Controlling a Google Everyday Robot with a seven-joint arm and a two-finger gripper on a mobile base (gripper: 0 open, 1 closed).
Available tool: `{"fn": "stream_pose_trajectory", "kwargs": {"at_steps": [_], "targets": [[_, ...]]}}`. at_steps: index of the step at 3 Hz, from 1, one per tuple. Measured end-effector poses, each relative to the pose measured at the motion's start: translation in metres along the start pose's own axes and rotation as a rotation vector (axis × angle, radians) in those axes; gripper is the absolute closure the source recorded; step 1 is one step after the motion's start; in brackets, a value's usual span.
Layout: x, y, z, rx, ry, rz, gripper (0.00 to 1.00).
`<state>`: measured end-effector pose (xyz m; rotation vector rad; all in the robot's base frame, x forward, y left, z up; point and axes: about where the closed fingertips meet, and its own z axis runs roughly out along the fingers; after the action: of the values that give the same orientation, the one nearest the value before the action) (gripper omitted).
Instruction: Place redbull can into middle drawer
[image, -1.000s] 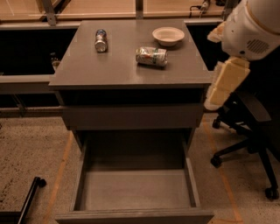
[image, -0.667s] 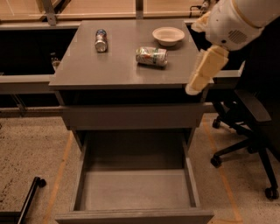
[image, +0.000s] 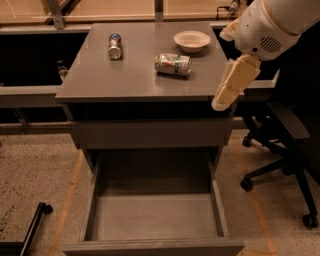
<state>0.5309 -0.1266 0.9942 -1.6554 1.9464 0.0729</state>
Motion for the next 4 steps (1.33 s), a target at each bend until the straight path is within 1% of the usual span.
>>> {"fn": "stream_pose_trajectory", "kwargs": {"at_steps": [1,2,3,4], "targets": [[0.002,0.005,0.025,-0.006,-0.043,0.086,0.0],[-0.017,-0.04,0.062,0.078,-0.156,0.131,0.0],[-0.04,-0.095,0.094,0.144,-0.251,0.148,0.0],[-0.066,-0.143,0.122,0.178,-0.316,0.171,0.0]]}}
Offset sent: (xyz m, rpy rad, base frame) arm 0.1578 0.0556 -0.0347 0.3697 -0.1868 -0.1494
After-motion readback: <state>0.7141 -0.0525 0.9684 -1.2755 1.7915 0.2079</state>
